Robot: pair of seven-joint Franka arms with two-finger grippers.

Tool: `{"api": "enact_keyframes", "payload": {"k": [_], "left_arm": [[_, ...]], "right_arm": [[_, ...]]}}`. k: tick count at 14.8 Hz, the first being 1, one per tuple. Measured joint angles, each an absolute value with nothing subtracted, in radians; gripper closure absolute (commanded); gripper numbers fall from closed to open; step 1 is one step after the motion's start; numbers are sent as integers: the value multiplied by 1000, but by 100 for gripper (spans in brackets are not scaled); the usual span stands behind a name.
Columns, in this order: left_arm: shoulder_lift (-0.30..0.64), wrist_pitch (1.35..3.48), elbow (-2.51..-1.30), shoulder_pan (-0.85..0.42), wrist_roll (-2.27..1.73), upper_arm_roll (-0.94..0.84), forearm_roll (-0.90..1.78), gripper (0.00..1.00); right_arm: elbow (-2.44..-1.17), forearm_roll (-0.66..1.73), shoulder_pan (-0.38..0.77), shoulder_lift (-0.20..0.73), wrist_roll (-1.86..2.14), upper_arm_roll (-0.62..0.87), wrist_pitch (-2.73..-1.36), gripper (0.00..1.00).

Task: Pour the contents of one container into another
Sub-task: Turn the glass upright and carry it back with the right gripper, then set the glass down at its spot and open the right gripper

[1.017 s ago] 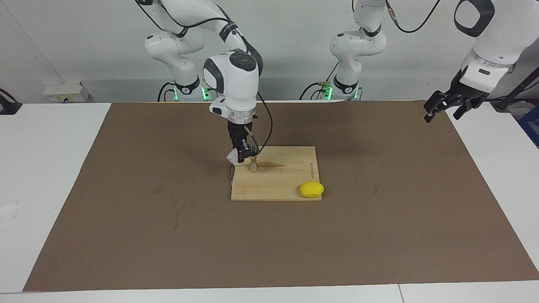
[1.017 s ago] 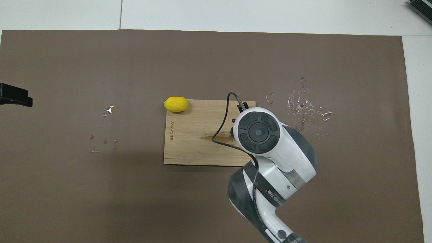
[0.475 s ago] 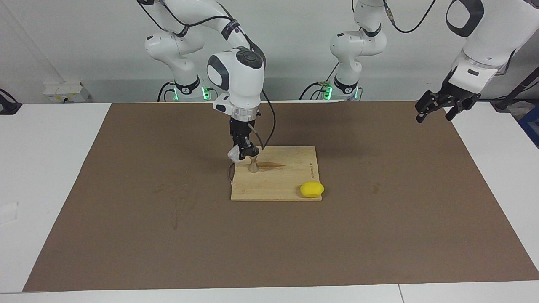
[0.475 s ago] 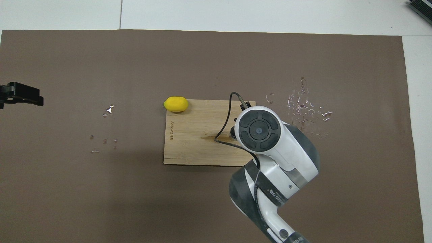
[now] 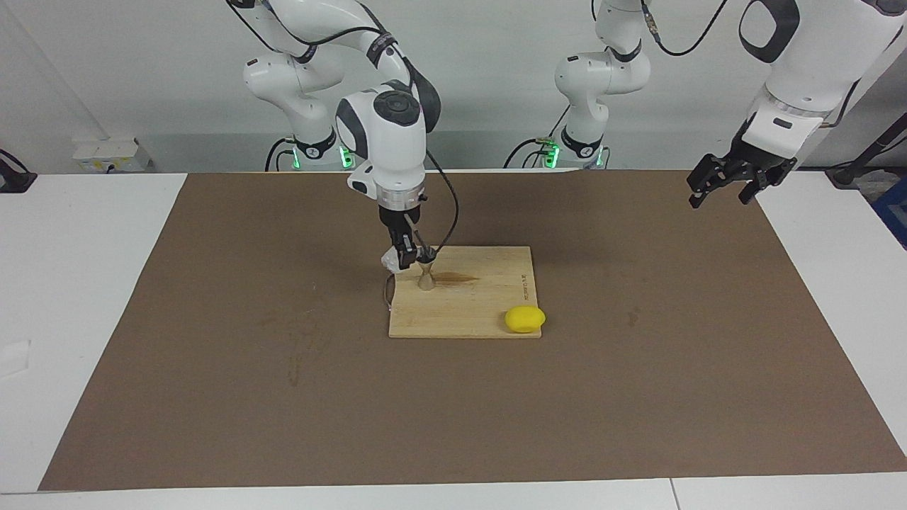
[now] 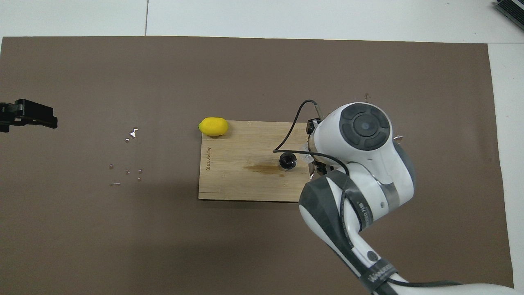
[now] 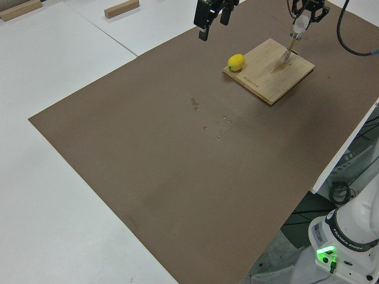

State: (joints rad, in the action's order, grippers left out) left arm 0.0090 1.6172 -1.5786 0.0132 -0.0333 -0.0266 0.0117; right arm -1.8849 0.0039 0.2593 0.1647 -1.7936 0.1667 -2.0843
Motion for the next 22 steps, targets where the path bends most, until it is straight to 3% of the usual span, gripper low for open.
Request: {"api": "enact_keyframes", "payload": {"k": [8,20,22], "left_arm": [[9,1617,-1579,15,-36,-21,12,0],[9,1617,-1579,15,-37,-21,12,0],[9,1617,-1579,15,-37,-21,12,0]], "right_arm": [[-1934,514,-109,193,-1381,160,-2062,100],[-2046,695,-305,284,-1094,160,-2064,100],[-2061,702,-320,284,-1085,160,-2067,88]]}}
